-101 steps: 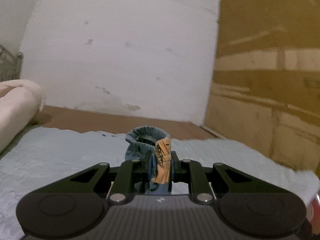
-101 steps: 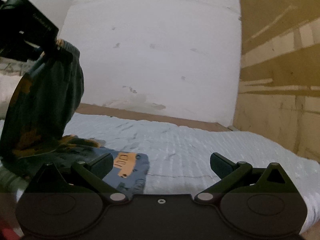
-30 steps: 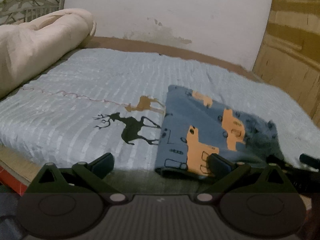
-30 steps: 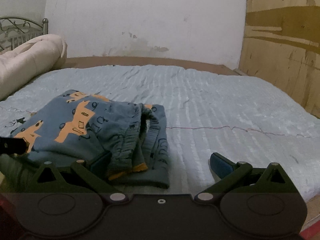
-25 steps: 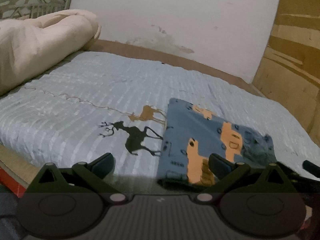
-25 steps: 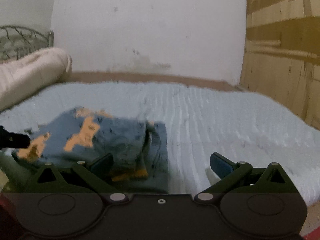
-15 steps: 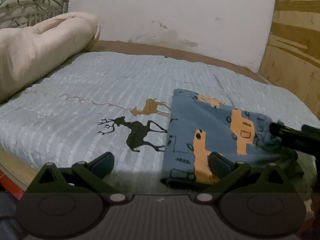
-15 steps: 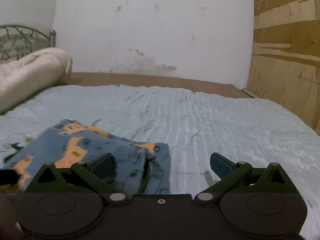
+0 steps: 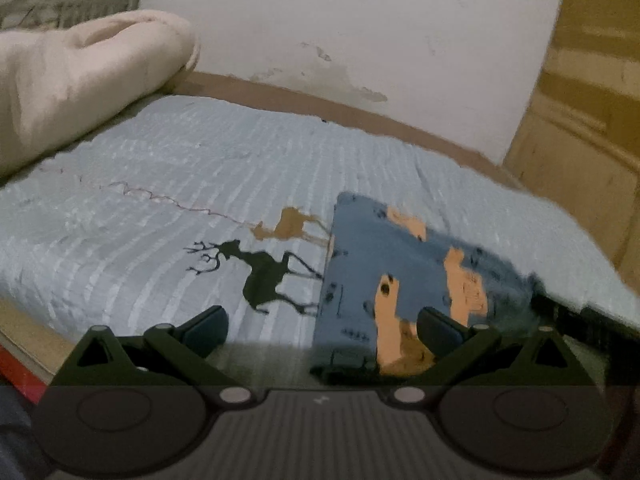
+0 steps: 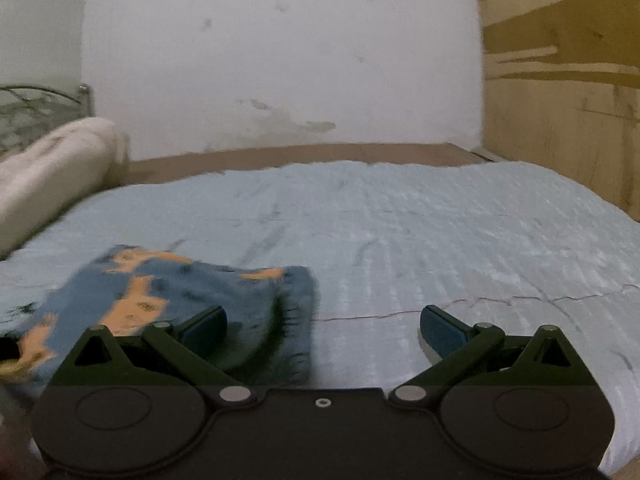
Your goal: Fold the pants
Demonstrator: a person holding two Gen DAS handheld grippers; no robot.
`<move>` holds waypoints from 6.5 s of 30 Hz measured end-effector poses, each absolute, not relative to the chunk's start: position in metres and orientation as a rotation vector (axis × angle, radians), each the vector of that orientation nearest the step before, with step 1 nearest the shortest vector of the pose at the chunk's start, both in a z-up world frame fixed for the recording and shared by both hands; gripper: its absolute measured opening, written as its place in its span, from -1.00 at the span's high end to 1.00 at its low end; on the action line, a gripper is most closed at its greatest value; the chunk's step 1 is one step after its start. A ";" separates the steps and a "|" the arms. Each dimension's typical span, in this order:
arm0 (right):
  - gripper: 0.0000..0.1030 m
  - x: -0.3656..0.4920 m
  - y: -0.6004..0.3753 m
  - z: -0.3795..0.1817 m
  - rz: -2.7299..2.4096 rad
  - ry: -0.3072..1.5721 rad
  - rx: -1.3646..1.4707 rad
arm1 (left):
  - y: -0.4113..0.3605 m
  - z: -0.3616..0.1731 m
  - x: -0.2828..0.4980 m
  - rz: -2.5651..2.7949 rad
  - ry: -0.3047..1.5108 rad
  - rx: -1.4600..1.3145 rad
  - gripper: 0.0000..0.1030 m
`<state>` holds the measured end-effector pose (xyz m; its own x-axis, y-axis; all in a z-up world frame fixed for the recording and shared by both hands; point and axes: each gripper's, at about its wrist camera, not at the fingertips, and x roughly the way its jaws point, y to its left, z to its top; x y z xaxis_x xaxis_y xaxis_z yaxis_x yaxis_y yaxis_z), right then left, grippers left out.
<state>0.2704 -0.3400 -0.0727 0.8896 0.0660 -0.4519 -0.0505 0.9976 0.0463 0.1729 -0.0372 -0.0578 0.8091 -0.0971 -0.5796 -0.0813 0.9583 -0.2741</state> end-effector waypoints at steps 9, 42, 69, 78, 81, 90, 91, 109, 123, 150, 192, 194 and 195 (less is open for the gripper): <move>-0.99 0.250 -0.332 -0.090 0.101 0.507 -0.009 | -0.057 -0.070 0.174 0.024 0.662 -0.159 -0.99; -0.99 0.230 -0.347 -0.101 0.148 0.437 0.059 | -0.063 -0.074 0.165 0.018 0.668 -0.120 -0.99; -0.99 0.303 -0.369 -0.098 0.314 0.575 0.413 | -0.054 -0.061 0.244 -0.121 0.768 -0.236 -0.99; -0.98 0.294 -0.366 -0.099 0.374 0.546 0.504 | -0.058 -0.064 0.253 -0.143 0.800 -0.287 -0.99; -0.91 0.290 -0.363 -0.099 0.333 0.540 0.477 | -0.058 -0.063 0.254 -0.134 0.807 -0.278 -0.99; -0.57 0.287 -0.351 -0.100 0.221 0.571 0.399 | -0.061 -0.063 0.251 -0.123 0.812 -0.257 -0.99; -0.49 0.286 -0.351 -0.100 0.216 0.571 0.403 | -0.061 -0.062 0.250 -0.121 0.813 -0.260 -0.99; -0.05 0.267 -0.359 -0.108 0.196 0.520 0.446 | -0.043 -0.053 0.230 -0.179 0.719 -0.261 -0.99; -0.04 0.260 -0.358 -0.114 0.202 0.481 0.439 | -0.032 -0.061 0.235 -0.140 0.774 -0.382 -0.49; 0.55 0.226 -0.301 -0.072 0.204 0.312 0.104 | -0.046 -0.016 0.221 -0.173 0.635 -0.247 0.70; -0.99 0.329 -0.250 -0.053 0.137 0.316 0.129 | 0.020 -0.024 0.289 0.045 0.580 -0.313 -0.99; -0.99 0.322 -0.253 -0.043 0.137 0.295 0.132 | 0.017 -0.015 0.279 0.046 0.557 -0.295 -0.99; -0.99 0.318 -0.255 -0.039 0.138 0.285 0.132 | 0.015 -0.010 0.275 0.047 0.544 -0.284 -0.99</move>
